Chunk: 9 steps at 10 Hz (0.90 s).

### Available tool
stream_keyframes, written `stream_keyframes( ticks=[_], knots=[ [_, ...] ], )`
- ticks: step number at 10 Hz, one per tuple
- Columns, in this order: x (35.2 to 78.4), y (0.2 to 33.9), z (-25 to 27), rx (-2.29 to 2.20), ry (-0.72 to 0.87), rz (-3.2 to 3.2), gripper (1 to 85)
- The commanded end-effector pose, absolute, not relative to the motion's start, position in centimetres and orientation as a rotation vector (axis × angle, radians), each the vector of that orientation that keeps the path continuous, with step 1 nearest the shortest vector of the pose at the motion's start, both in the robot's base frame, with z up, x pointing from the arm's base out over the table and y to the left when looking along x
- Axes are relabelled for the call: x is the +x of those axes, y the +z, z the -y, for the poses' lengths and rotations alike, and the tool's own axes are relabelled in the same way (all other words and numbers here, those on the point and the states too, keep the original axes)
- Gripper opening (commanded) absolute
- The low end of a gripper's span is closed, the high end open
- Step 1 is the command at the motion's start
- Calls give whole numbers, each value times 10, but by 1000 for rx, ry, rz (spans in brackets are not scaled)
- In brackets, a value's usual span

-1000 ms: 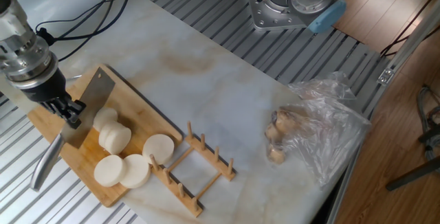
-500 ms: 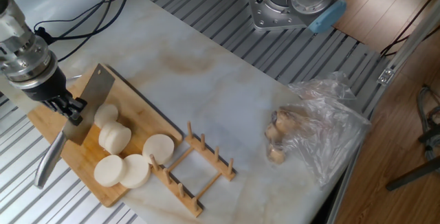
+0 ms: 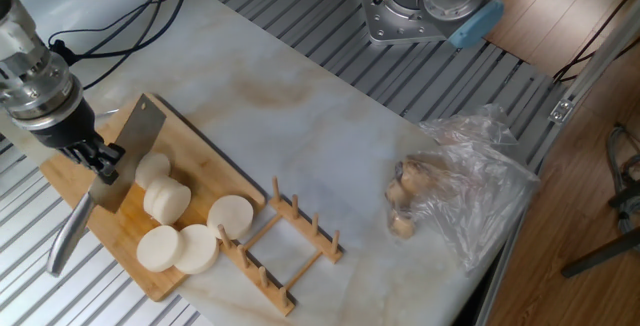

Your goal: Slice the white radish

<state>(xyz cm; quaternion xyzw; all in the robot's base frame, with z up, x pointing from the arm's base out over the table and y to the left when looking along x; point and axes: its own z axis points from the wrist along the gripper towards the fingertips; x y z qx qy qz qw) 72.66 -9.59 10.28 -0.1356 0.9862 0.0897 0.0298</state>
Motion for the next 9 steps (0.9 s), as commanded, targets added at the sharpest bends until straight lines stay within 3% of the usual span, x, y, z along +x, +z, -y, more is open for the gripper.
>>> stream_keyframes(
  ticks=[1, 9],
  knots=[
    [720, 104, 95, -445, 294, -3055, 230],
    [753, 120, 95, -399, 210, -3037, 203]
  ],
)
